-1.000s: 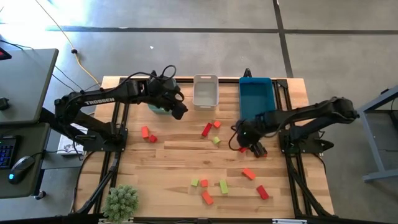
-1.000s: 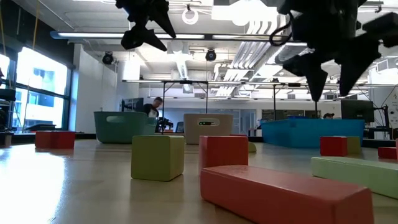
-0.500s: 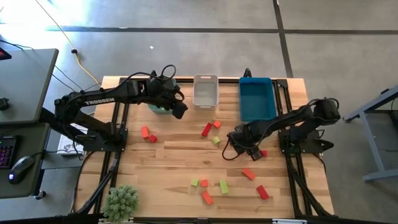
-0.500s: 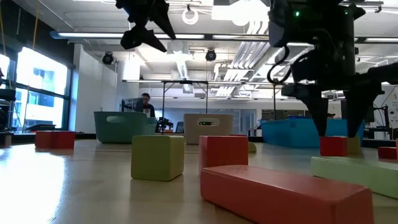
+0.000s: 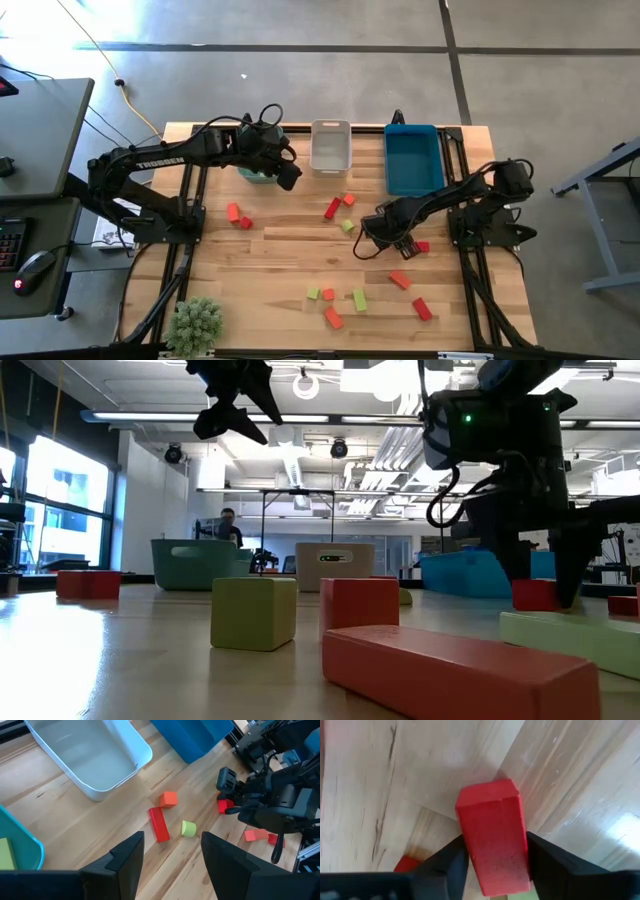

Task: Sort & place blocks by color
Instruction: Put the red block into the blue bin

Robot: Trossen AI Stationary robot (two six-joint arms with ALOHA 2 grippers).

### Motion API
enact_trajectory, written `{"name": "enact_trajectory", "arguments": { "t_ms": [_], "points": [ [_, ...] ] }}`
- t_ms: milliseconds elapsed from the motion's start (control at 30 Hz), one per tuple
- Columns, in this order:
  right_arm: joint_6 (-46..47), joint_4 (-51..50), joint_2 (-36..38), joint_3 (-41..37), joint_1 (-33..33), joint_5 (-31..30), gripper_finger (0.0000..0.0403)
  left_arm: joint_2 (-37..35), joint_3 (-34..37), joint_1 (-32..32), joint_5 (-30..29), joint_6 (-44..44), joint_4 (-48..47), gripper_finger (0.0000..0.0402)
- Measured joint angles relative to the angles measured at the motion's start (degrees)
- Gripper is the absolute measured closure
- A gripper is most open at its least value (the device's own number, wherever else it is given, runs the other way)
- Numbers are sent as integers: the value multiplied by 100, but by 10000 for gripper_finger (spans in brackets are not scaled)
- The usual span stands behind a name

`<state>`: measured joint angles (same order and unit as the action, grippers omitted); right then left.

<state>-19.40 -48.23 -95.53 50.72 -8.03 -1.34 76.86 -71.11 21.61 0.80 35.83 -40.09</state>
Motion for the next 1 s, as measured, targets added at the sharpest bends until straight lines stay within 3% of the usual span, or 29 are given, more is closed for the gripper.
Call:
{"name": "enact_trajectory", "arguments": {
  "t_ms": [133, 500, 700, 1000],
  "points": [
    [213, 0, 2, 4, 14, 19, 297, 0, 0, 0, 2, -66, 1, 214],
    [2013, -406, -2, 472, 15, -73, 297, 0, 0, 15, -13, -568, 8, 214],
    [2388, -598, -2, 1170, 97, -817, 297, 0, 0, 105, -213, -1120, 121, 214],
    [2455, -1099, -2, 2103, 859, -1977, 297, 0, 0, 289, -404, -1963, 306, 214]
  ]
}}
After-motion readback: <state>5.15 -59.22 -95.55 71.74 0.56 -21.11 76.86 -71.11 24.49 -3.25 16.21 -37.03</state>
